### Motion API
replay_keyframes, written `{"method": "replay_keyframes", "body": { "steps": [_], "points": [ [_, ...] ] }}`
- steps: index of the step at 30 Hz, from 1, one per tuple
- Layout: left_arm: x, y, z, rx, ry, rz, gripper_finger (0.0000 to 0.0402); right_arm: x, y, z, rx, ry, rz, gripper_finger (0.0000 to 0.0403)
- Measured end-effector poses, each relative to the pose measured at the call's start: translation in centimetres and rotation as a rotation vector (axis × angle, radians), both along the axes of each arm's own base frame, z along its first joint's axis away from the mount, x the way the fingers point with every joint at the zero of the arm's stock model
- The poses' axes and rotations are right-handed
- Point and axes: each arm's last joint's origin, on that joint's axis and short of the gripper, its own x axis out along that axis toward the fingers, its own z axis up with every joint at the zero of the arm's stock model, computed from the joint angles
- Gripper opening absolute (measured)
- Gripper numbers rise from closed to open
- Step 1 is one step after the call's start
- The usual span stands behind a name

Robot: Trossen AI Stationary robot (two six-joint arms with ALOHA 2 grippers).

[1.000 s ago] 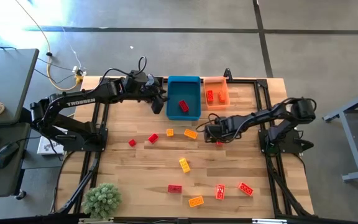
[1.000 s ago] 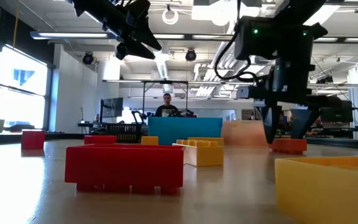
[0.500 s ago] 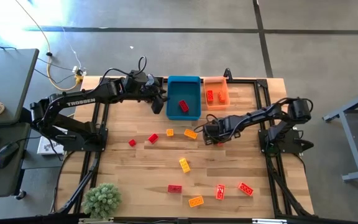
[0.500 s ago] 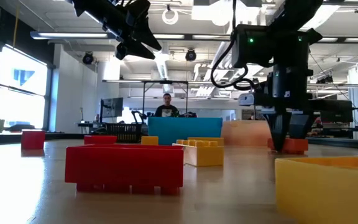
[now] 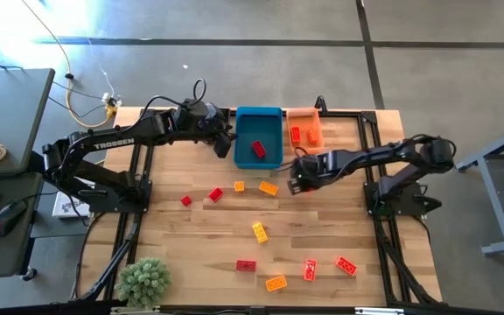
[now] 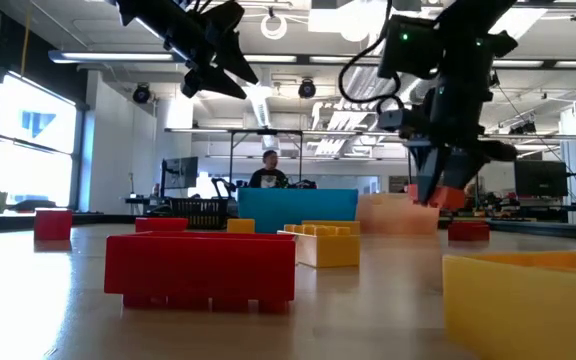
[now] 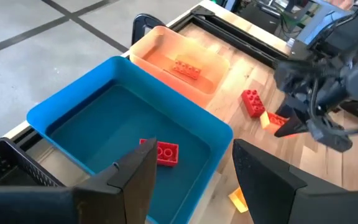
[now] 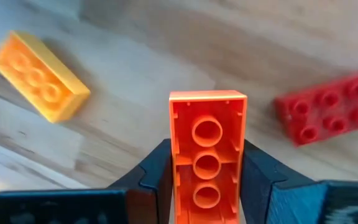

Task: Sort & place blocks by color
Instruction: Put the orange game piece into the orange bin

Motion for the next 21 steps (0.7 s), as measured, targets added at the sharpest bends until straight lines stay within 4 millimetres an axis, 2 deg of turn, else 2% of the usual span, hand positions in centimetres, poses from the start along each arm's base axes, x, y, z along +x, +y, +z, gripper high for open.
{"method": "replay_keyframes", "body": {
  "steps": [11, 16, 21],
  "points": [
    [0.2, -0.9, -0.4, 0.039, 0.077, -0.020, 0.0200, -2.5, -3.6, 4.2, -0.164, -0.131, -0.010, 0.0110],
    [0.2, -1.2, -0.5, 0.067, 0.111, 0.018, 0.0200, -3.6, -5.4, 5.6, -0.253, -0.175, 0.001, 0.0110],
    [0.3, -1.4, -0.6, 0.058, 0.115, 0.043, 0.0200, -3.8, -7.2, 6.7, -0.339, -0.250, 0.023, 0.0110]
  ]
}}
